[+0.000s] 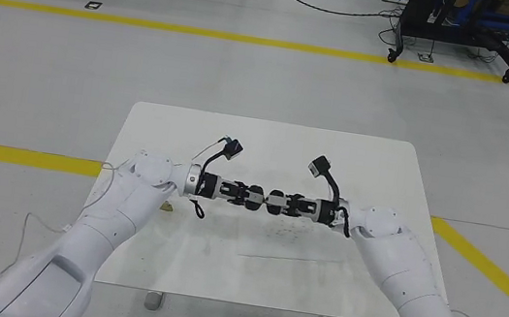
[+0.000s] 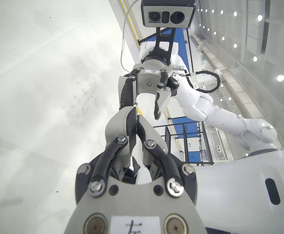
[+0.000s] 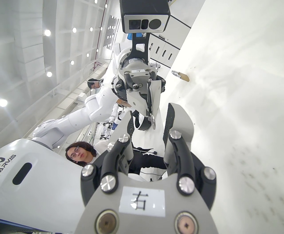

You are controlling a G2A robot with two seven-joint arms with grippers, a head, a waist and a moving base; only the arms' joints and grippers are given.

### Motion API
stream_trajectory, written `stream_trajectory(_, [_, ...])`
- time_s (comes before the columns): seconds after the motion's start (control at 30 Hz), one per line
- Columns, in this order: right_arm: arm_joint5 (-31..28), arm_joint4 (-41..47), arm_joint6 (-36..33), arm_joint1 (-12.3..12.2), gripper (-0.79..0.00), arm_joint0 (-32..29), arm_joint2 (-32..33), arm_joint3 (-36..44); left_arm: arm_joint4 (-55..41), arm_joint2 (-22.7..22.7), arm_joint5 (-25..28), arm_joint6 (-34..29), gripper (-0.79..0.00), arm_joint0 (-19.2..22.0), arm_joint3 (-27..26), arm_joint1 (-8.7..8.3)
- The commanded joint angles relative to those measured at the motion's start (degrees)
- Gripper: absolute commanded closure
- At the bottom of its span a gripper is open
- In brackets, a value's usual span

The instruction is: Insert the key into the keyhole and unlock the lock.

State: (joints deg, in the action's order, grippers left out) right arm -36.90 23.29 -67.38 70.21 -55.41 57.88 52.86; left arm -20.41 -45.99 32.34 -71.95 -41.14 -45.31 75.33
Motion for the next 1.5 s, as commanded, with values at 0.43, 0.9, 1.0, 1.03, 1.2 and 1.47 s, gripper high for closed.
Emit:
stream_trajectory(0.43, [-0.2, -0.1, 0.2, -0.7, 0.000, 0.3, -2.2, -0.5, 0.7, 2.1, 0.7, 0.7, 0.000, 0.8, 0.7, 0.11])
stream_trajectory(0.9, [-0.3, 0.1, 0.3, -1.8, 0.000, -0.3, -3.4, 1.2, 1.2, 2.9, 2.4, 2.4, -0.785, 0.9, 0.3, -0.34])
stream_trajectory(1.0, [-1.3, 1.2, 1.3, -2.1, 0.000, -0.6, -2.9, 0.5, 0.4, 2.2, 2.9, 2.9, -0.785, 0.9, 1.3, -0.52])
stream_trajectory(1.03, [-1.7, 1.6, 1.7, -2.3, 0.000, -0.7, -2.5, 0.0, 0.9, 1.8, 3.1, 3.9, -0.785, 1.2, 1.9, -0.63])
stream_trajectory(1.2, [-5.3, 1.9, 5.3, -3.5, 0.000, -1.7, 0.2, -0.3, 2.2, 1.8, 3.4, 4.5, -0.785, 1.4, 2.0, -0.71])
stream_trajectory(1.47, [-5.3, 1.9, 5.3, -3.5, 0.000, -1.7, 0.2, -0.3, 2.2, 1.8, 3.4, 4.5, -0.785, 1.4, 2.0, -0.71])
